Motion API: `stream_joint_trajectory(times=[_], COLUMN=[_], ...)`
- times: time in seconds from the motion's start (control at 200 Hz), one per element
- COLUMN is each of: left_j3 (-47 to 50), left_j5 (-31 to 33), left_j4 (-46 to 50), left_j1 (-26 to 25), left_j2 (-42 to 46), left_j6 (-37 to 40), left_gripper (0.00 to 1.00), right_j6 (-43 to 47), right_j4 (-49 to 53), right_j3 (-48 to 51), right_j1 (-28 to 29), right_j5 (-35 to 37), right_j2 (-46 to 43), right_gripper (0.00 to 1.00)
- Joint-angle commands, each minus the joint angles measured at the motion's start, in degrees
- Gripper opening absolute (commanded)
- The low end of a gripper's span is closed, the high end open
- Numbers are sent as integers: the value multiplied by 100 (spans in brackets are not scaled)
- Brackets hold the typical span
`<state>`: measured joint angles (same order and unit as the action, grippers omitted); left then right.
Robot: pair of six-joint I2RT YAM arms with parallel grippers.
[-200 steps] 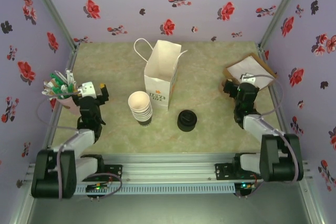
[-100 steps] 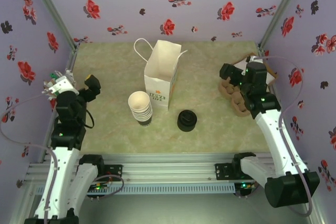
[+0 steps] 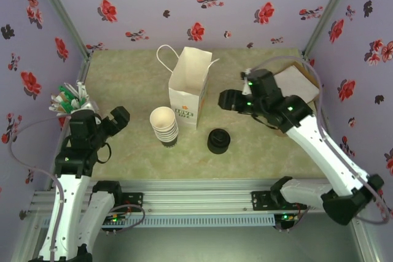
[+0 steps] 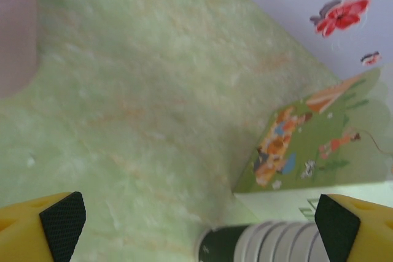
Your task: Pack the takeout coffee
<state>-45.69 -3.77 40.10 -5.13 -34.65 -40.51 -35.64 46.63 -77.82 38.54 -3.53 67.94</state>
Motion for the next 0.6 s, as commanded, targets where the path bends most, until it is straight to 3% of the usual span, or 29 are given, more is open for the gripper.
stream_joint_trajectory(times=[0.0,0.235,0.42,0.595], left_j3=[120,707,981,1122], left_j5=[-935,-2345,-3036,-3469], left_j4=[429,386,201,-52], left_j1=[11,19,20,20], left_j2=[52,152,272,209], left_j6=[-319,-515,-574,-596], left_gripper=[96,76,76,77], right_j6=[-106,154,350,318], right_j4=[816,2116,3168,3742], right_j3=[-840,-3357,-5370,-6392], right_j1=[837,1938,2293,2368], right_j5=[900,1464,1592,1611], right_j2=[720,2888,4376,5224], right_gripper=[69,56,48,40])
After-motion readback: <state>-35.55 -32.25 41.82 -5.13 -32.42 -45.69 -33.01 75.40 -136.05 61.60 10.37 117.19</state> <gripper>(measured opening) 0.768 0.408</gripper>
